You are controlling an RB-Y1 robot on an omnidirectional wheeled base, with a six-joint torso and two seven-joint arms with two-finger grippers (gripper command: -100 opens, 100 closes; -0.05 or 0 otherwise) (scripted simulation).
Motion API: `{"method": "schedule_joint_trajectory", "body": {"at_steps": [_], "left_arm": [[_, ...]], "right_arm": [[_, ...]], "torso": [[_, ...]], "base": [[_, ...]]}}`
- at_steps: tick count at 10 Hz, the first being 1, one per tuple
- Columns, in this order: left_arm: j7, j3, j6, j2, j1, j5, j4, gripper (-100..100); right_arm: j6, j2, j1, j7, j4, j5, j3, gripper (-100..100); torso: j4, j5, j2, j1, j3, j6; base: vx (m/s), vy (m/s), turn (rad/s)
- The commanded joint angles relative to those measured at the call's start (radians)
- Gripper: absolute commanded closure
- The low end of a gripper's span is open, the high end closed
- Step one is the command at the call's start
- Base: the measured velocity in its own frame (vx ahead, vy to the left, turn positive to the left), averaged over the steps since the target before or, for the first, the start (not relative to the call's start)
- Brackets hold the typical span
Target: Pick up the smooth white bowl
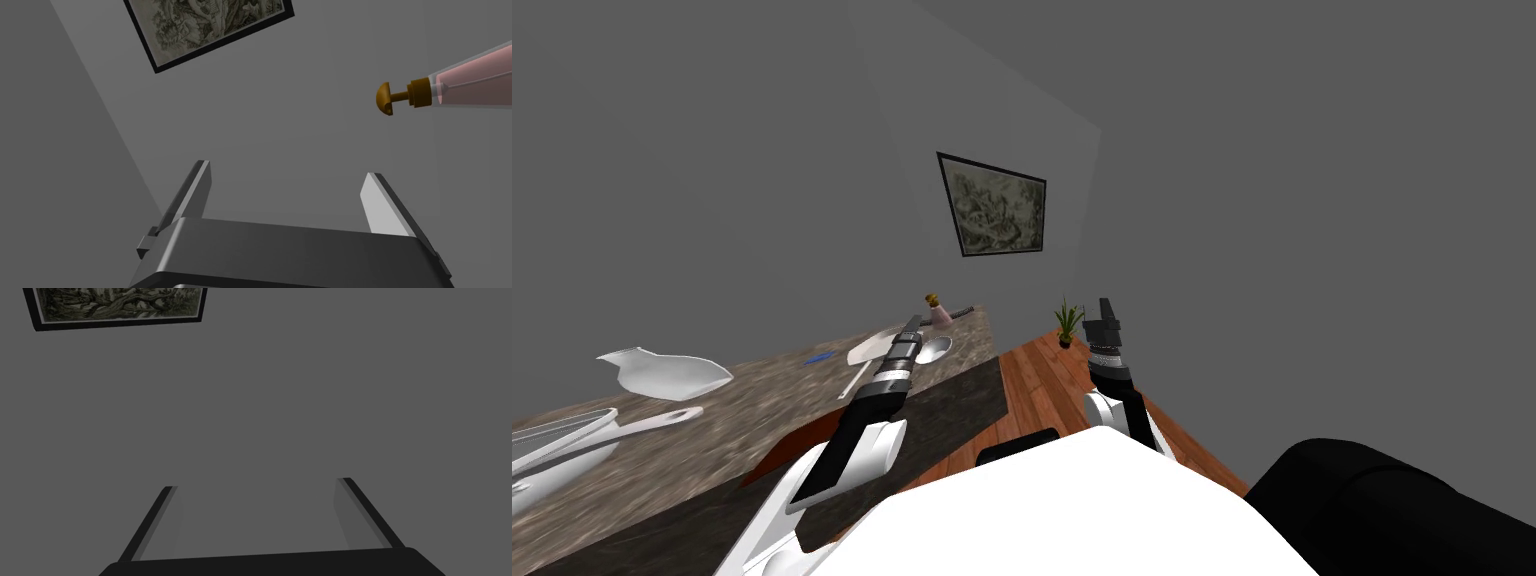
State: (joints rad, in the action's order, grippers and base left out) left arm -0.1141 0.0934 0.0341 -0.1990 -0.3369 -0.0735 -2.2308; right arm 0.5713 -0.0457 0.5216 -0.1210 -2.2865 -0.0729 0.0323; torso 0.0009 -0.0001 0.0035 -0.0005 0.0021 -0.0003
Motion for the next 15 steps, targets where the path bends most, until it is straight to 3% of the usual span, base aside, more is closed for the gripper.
{"method": "schedule_joint_trajectory", "body": {"at_steps": [1, 6, 8, 11, 15], "left_arm": [[0.001, 0.003, 0.031, -0.003, 0.004, 0.001, -0.003, -100], [0.007, 0.048, 0.183, -0.016, 0.061, 0.0, -0.009, -100], [0.007, 0.048, 0.218, -0.016, 0.061, 0.0, -0.009, -100], [0.017, 0.074, 0.309, -0.021, 0.097, 0.001, -0.012, -100], [0.024, 0.085, 0.412, -0.021, 0.115, 0.001, -0.013, -100]], "right_arm": [[0.0, 0.0, 0.0, 0.0, 0.0, 0.0, 0.0, 0], [0.0, 0.0, 0.0, 0.0, 0.0, 0.0, 0.0, 0], [0.0, 0.0, 0.0, 0.0, 0.0, 0.0, 0.0, 0], [0.0, 0.0, 0.0, 0.0, 0.0, 0.0, 0.0, 0], [0.0, 0.0, 0.0, 0.0, 0.0, 0.0, 0.0, 0]], "torso": [[0.0, 0.0, 0.0, 0.0, 0.0, 0.0], [0.0, 0.0, 0.0, 0.0, 0.0, 0.0], [0.0, 0.0, 0.0, 0.001, 0.0, 0.0], [0.0, 0.0, -0.002, 0.002, -0.001, 0.0], [0.0, 0.0, -0.002, 0.002, -0.001, 0.0]], "base": [[-0.023, -0.009, 0.001], [-0.051, -0.015, -0.112], [-0.03, -0.005, -0.02], [-0.031, -0.002, -0.111], [-0.024, 0.001, -0.065]]}}
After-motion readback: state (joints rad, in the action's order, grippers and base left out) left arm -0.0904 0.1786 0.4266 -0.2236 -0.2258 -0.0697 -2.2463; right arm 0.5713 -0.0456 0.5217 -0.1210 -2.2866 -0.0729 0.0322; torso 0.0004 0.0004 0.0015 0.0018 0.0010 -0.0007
